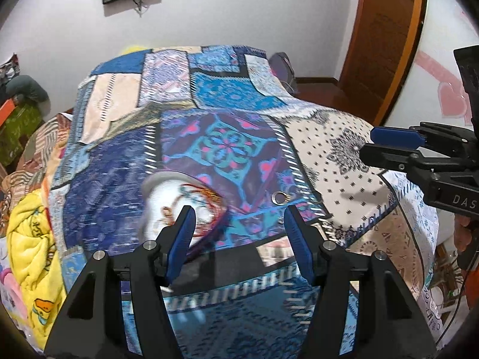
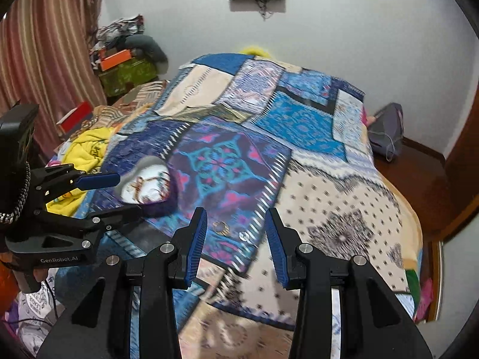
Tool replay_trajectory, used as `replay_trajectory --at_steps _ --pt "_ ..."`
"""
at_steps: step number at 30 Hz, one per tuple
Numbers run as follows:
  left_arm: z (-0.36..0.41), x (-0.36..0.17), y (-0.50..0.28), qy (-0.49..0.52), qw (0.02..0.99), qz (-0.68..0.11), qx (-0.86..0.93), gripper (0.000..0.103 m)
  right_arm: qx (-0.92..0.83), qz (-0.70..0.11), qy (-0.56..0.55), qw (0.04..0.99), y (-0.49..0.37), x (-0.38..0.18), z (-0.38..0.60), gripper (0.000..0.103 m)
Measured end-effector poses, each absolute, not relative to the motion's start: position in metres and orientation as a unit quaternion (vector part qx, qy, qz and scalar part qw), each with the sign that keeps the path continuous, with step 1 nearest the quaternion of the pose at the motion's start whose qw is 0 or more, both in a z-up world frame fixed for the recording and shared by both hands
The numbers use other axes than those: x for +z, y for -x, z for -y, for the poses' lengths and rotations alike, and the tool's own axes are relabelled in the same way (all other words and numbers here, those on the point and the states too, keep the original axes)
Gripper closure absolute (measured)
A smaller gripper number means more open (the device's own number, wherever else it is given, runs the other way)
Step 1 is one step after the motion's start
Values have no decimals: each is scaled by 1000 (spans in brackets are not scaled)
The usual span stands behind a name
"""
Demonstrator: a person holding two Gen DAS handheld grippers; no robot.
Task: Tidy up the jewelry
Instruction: 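Lift both grippers away from the heart box, then lower the right gripper around a silver ring on the quilt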
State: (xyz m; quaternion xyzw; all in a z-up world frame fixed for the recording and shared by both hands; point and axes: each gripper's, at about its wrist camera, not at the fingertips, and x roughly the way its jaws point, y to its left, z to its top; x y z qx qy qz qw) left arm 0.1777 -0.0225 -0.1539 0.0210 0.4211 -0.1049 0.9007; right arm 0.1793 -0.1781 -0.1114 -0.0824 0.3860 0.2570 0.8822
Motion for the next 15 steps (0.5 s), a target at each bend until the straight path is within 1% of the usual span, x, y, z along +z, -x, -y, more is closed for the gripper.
replay_trajectory --at_steps 10,12,14,15 --pt "51 -195 -186 -34 870 -468 -148 43 246 -438 67 862 -185 -149 202 66" --pt "54 -202 -188 -31 866 -475 -155 47 250 -448 66 856 -186 -156 201 66" --pt "57 -208 -192 -31 862 -481 -158 54 257 -457 70 848 -187 -165 198 66" --pt "58 -210 -194 -29 861 -483 -160 56 259 -461 73 846 -188 -169 196 66"
